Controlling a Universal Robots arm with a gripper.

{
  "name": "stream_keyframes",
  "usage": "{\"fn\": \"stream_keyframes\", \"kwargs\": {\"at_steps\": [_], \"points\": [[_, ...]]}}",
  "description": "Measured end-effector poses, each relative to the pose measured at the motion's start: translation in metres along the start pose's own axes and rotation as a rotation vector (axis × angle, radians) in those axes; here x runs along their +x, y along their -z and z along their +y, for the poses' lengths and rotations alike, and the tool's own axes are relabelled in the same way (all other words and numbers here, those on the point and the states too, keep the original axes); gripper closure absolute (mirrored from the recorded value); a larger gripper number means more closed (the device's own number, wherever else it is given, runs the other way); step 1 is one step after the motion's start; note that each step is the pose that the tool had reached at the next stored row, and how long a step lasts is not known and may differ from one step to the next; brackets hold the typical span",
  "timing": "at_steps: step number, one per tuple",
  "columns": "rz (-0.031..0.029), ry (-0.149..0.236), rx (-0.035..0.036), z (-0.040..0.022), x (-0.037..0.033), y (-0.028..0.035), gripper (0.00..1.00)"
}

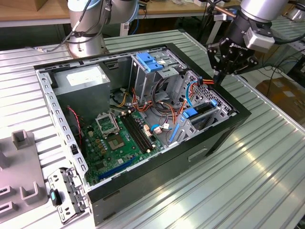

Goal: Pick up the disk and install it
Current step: 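Insert the first disk wire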

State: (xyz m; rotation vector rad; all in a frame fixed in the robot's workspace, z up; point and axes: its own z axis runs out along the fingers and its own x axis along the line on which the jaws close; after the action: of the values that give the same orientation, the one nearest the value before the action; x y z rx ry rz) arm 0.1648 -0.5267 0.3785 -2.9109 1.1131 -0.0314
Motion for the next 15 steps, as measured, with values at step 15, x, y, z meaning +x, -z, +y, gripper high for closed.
{"fn": "stream_keyframes", "kwargs": {"at_steps": [15], "points": [[0.01, -0.329, -0.0032, 0.0001, 0.0, -0.0011, 0.84]]}}
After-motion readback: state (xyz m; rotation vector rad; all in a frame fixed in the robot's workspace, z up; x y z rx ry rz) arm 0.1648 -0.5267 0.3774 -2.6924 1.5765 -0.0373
